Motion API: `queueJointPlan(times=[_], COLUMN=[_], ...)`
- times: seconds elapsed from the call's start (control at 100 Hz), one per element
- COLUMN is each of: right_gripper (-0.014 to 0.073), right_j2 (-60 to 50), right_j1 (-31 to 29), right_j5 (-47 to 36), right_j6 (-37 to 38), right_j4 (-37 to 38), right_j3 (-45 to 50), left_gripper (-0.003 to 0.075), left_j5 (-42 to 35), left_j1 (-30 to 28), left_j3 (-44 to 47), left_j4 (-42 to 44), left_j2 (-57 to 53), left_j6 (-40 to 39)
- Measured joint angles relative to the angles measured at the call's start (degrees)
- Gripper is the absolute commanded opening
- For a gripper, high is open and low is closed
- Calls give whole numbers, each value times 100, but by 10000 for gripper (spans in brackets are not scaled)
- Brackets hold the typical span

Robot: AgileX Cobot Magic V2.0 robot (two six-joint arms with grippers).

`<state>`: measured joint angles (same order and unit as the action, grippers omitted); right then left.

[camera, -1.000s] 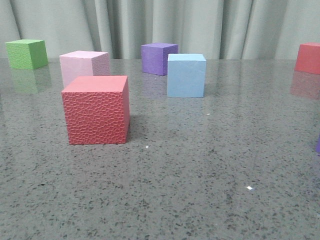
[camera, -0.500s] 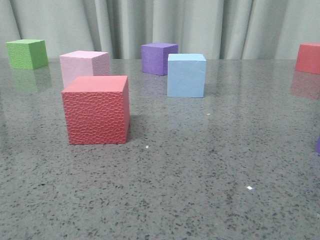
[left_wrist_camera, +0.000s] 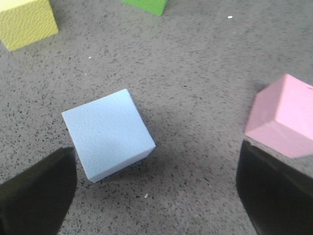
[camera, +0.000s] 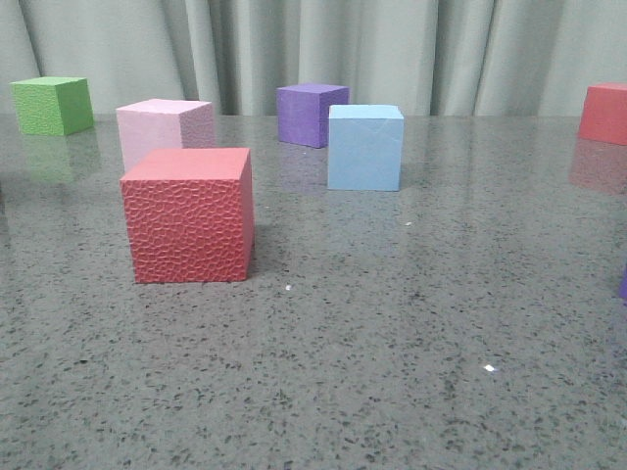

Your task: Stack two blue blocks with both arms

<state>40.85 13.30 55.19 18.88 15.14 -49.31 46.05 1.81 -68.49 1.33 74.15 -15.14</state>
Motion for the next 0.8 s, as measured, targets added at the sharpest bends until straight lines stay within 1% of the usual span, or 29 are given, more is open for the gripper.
queueJointPlan(times=[0.33,0.61,0.8], right_gripper=[580,580,580], right_j2=[0,0,0], right_j1=[0,0,0], right_j5=[-12,-91,-103], right_j6=[0,0,0], right_j4=[0,-118,-130], right_j3=[0,0,0], left_gripper=[620,620,620], left_j5=[127,-17,-54], left_j1=[0,0,0], left_j3=[-91,-91,-94], left_j4=[760,925,991], left_j2=[723,777,1005], left_j6=[-966,-1369,-1435])
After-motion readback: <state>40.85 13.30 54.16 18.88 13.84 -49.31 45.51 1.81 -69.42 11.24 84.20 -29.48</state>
